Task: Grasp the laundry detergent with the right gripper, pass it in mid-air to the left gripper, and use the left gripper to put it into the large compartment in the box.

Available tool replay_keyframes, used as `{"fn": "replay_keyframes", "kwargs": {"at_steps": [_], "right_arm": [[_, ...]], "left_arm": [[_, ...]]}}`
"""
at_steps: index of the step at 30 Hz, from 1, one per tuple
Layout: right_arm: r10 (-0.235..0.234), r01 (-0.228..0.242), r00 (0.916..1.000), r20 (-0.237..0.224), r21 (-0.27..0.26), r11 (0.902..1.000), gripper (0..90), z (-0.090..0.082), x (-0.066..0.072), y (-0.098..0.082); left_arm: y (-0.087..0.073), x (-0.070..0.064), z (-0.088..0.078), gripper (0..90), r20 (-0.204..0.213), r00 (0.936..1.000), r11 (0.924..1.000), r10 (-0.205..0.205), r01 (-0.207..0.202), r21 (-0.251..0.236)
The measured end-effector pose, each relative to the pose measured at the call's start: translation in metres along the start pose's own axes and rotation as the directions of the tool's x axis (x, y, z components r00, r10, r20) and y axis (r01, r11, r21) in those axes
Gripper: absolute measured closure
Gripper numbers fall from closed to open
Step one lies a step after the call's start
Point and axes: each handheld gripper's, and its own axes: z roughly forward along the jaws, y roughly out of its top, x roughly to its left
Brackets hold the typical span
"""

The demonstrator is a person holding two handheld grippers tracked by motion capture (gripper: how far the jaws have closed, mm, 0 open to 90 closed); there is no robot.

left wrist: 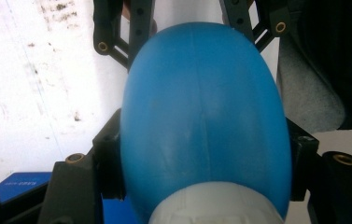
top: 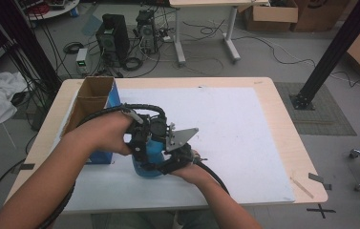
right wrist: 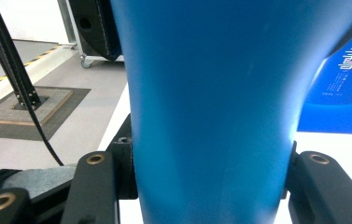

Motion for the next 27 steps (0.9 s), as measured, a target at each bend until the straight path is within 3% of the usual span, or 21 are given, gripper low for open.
{"fn": "replay_keyframes", "kwargs": {"at_steps": [10,18,21,27], "right_arm": [[0.007,-0.007,1.0000,0.001,-0.003,1.0000,46.1,0.0024,-0.0016,-0.0008],[0.002,-0.002,1.0000,-0.001,-0.008,1.0000,45.7,0.0011,-0.0017,0.0014],[0.005,-0.005,0.9992,-0.041,-0.003,1.0000,44.6,-0.0009,-0.0028,0.0014],[0.002,-0.002,1.0000,-0.009,0.006,1.0000,43.6,-0.0023,-0.0016,0.0027]], "left_arm": [[-0.0001,0.0009,0.0022,37.0,-0.010,0.9999,1.0000,-0.004,0.004,0.009],[0.0048,-0.0012,-0.0016,37.9,-0.032,0.9992,0.9984,-0.023,0.024,0.051],[0.0072,-0.0011,-0.0021,38.0,-0.016,0.9987,0.9974,-0.049,0.050,0.053],[0.0080,-0.0002,-0.0029,38.3,-0.029,0.9987,0.9977,-0.043,0.044,0.052]]}}
